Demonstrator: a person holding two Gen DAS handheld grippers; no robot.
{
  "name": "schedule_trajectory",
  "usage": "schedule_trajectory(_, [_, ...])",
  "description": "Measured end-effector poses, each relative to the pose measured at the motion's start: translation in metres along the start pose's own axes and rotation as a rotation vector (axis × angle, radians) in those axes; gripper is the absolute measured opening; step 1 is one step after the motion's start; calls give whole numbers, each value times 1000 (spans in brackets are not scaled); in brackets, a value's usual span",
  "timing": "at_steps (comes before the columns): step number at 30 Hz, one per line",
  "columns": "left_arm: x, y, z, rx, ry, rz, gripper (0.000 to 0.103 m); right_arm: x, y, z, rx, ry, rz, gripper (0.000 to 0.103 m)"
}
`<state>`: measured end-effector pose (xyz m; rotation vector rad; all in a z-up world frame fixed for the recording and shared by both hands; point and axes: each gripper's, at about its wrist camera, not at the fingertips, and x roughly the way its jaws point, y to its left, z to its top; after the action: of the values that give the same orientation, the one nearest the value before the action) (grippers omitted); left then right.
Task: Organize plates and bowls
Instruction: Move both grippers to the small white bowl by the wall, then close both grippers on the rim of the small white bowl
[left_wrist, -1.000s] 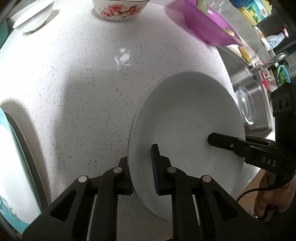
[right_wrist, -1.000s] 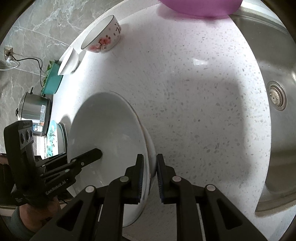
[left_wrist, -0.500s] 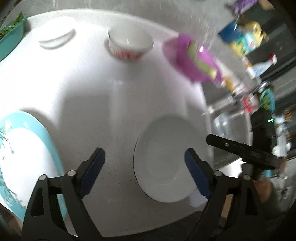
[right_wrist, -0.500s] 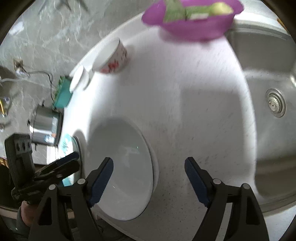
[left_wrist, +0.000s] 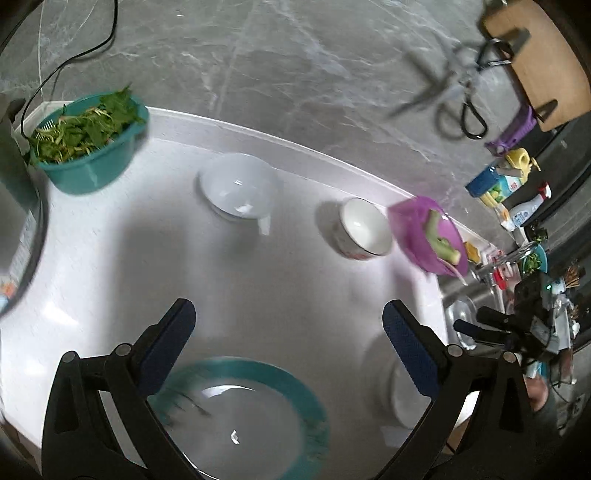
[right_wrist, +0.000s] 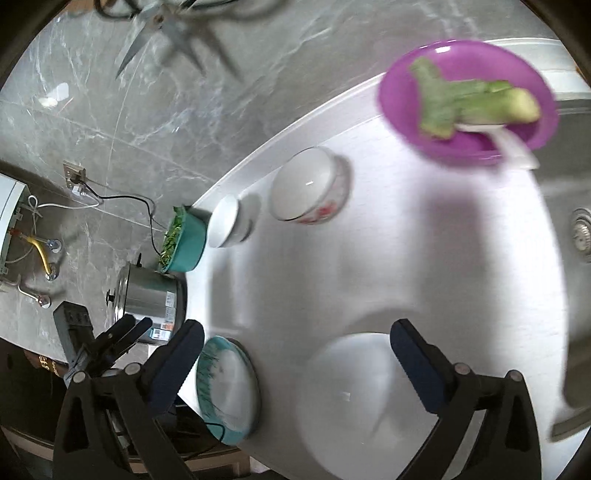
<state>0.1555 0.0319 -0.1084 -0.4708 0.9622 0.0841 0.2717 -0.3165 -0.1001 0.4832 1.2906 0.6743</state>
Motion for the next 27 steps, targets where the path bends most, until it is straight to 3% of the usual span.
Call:
schedule_trajectory(3, [14,31,31,49,30,0,103,27,40,8,-37,13,23,103])
schedule_trajectory(6, [34,69,64,78,63,27,103,57,84,28,-128,10,-9,103])
schedule_trajectory(10, [72,91,106,150,100,46,103,117,127,68,-205,60,-93,103])
schedule_trajectory(15, [144,111,148,188,170,131,103,178,143,113,-196,76,-217,101])
schedule_trajectory(18, [176,124,162,171,195,141,102,217,146,129,-213,102,-302,98])
schedule_trajectory(23, [205,131,167,183,223,140,101,263,130,141,-146,158,-378,86])
schedule_trajectory(27, [218,134,166,197,223,150,99,285,126,140,-159,195,-413,85])
